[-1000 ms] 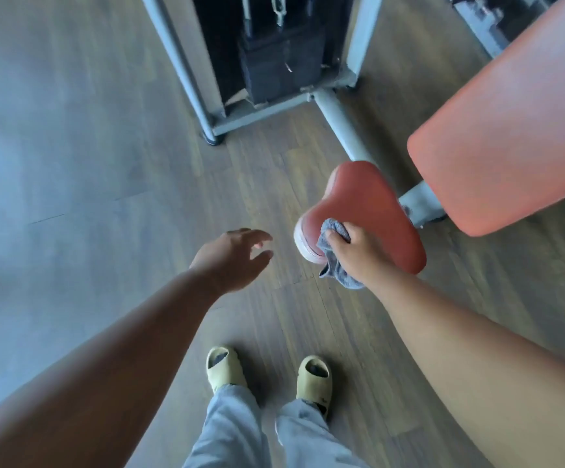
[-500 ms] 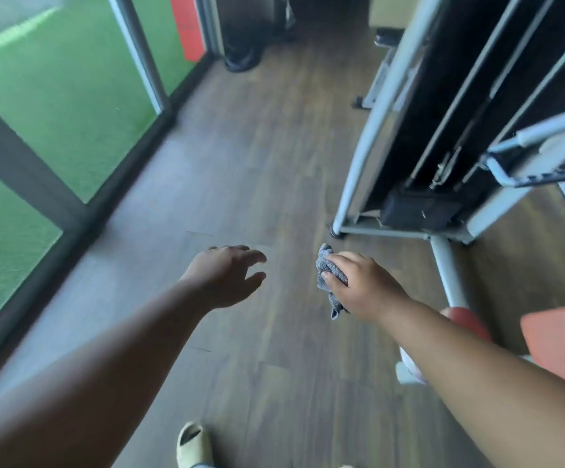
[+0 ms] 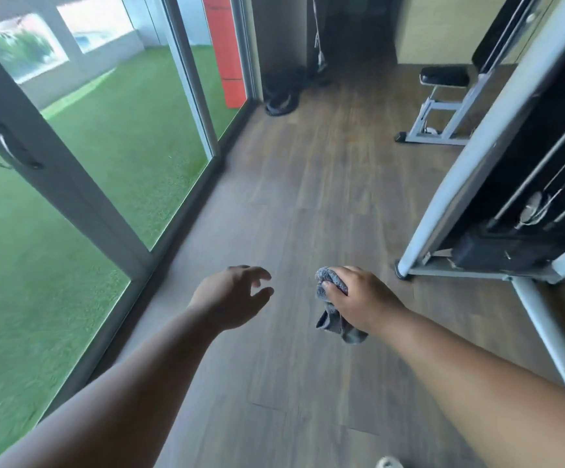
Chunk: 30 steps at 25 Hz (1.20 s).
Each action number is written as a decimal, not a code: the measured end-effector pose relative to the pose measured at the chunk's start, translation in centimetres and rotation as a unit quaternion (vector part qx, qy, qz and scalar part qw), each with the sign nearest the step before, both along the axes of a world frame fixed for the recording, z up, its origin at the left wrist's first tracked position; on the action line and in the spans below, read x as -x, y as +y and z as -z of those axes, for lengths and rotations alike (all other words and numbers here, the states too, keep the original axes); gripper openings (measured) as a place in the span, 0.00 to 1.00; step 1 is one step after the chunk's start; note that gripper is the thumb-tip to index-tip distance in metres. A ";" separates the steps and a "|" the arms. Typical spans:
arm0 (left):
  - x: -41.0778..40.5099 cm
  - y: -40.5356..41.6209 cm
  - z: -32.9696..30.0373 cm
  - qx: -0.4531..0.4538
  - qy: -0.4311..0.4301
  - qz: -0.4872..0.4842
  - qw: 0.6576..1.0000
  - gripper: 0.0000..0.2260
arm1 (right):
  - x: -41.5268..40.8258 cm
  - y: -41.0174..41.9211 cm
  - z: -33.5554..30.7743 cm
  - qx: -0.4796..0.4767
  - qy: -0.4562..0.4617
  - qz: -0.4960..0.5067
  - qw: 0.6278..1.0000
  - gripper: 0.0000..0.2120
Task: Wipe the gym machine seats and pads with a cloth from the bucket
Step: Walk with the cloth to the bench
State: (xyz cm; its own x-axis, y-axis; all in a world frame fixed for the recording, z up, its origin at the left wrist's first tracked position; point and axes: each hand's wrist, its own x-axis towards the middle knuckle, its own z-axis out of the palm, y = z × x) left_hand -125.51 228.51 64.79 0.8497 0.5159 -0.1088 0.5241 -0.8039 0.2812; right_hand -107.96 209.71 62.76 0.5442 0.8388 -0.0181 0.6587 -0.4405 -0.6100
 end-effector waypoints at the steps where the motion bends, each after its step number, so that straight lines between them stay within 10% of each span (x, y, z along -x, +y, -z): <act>1: -1.4 1.0 0.1 0.001 -0.003 0.006 1.000 0.14 | -1.1 1.1 -0.1 0.001 0.005 0.005 1.000 0.11; 30: -63.2 50.8 -2.9 -0.021 -0.021 0.099 0.995 0.13 | -60.6 45.0 -3.3 0.081 0.069 0.051 0.993 0.09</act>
